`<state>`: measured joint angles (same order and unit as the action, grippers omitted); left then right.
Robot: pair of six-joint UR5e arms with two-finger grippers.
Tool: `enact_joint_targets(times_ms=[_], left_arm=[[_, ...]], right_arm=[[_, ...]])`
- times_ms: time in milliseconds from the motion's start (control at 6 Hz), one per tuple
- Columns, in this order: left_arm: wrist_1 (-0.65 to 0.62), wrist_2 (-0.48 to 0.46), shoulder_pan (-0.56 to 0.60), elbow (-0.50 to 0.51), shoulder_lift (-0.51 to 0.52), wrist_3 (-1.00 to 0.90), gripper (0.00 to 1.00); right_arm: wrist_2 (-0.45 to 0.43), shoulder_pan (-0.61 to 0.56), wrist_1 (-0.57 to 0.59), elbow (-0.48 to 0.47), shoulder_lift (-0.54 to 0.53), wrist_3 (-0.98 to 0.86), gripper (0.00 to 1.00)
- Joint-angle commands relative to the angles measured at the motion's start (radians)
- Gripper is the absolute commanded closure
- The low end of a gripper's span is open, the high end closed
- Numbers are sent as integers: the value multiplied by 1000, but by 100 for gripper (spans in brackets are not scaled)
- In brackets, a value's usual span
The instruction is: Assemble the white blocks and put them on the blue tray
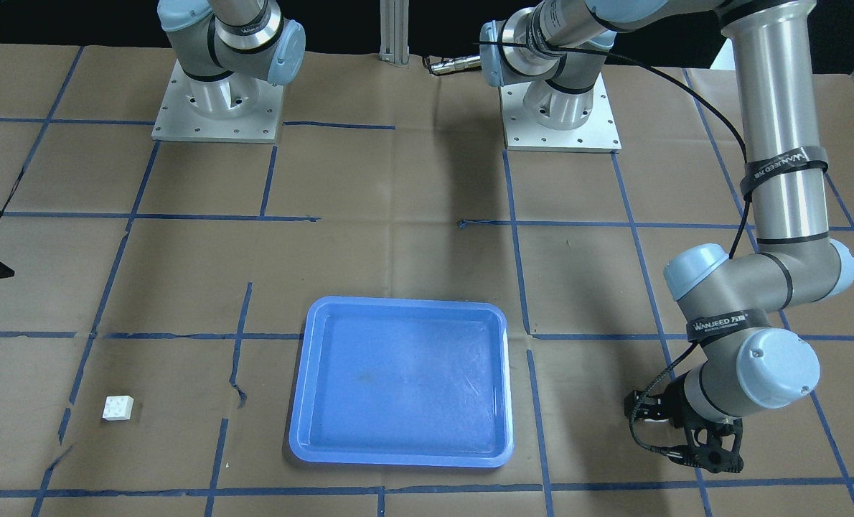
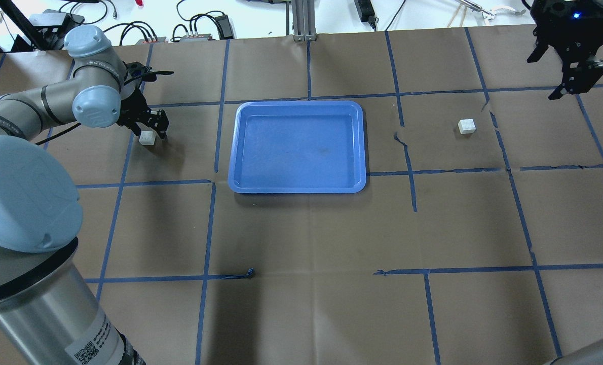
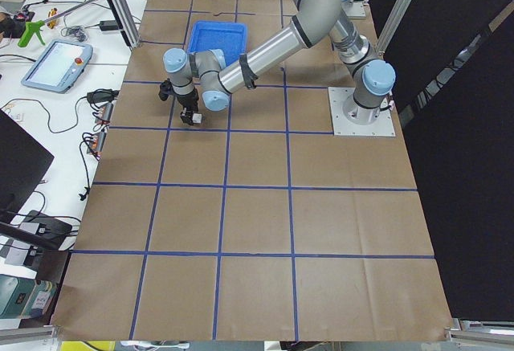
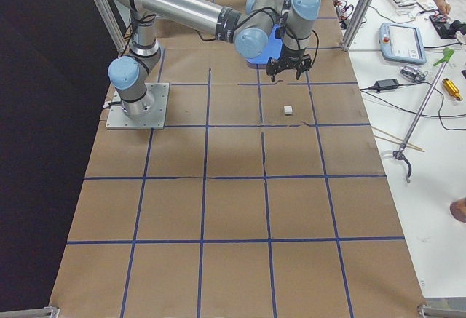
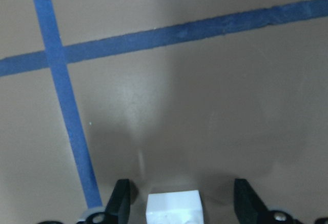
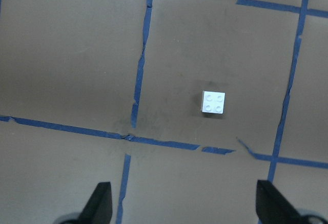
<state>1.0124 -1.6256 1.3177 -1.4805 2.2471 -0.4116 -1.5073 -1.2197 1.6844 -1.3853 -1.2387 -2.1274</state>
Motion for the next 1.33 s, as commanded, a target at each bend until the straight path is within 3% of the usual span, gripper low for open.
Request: enact_joint_targets(times_ms=[0, 167, 333, 500, 667, 1000, 1167], left_arm=[[32, -17, -21, -23, -20, 11, 25], [28, -17, -21, -26, -20, 13, 40], [28, -14, -21, -26, -18, 13, 50], [26, -14, -21, -18, -18, 13, 73], [26, -14, -21, -18, -23, 13, 89], [29, -14, -15, -14, -61, -11, 99], [40, -13, 38, -20, -113, -150, 100]], right_arm=[[60, 0, 1, 66, 126, -85, 0], [126, 2, 41, 65, 165, -75, 0], [134, 2, 81, 60, 204, -65, 0], [151, 2, 84, 58, 229, 5, 0], [192, 3, 89, 42, 249, 21, 0], [278, 58, 179, -32, 268, 21, 0], [283, 58, 240, -70, 275, 21, 0]])
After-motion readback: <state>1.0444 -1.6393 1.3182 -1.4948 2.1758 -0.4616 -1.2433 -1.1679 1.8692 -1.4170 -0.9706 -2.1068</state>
